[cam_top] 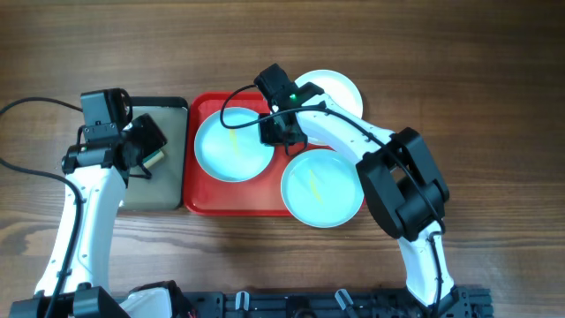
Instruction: Clean dirty plates on tray and stack at the side
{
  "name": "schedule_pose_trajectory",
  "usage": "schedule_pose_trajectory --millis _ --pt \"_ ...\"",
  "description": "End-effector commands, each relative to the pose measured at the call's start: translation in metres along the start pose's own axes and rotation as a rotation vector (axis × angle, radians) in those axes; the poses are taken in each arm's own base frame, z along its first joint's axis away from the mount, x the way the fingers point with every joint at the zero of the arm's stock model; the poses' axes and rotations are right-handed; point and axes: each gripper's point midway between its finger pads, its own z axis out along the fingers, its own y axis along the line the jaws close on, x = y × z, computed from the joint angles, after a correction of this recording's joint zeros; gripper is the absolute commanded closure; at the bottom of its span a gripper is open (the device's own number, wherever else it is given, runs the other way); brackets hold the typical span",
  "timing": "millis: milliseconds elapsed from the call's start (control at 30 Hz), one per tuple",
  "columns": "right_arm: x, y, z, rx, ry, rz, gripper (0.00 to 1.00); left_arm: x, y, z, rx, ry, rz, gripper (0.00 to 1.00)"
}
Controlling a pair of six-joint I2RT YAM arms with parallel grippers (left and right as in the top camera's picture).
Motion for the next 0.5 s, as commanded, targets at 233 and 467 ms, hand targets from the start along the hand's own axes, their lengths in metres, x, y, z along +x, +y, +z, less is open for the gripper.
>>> schedule_pose_trajectory --millis 233,467 --pt "0.007 -0.002 0.009 -0.002 0.031 0.031 0.96 0.003 0.022 0.051 -0.123 0.056 -0.07 0.51" --pt "0.005 -0.001 0.009 -0.006 0.023 0.031 0.96 -0.001 0.056 0.084 -0.282 0.034 -0.079 0.6"
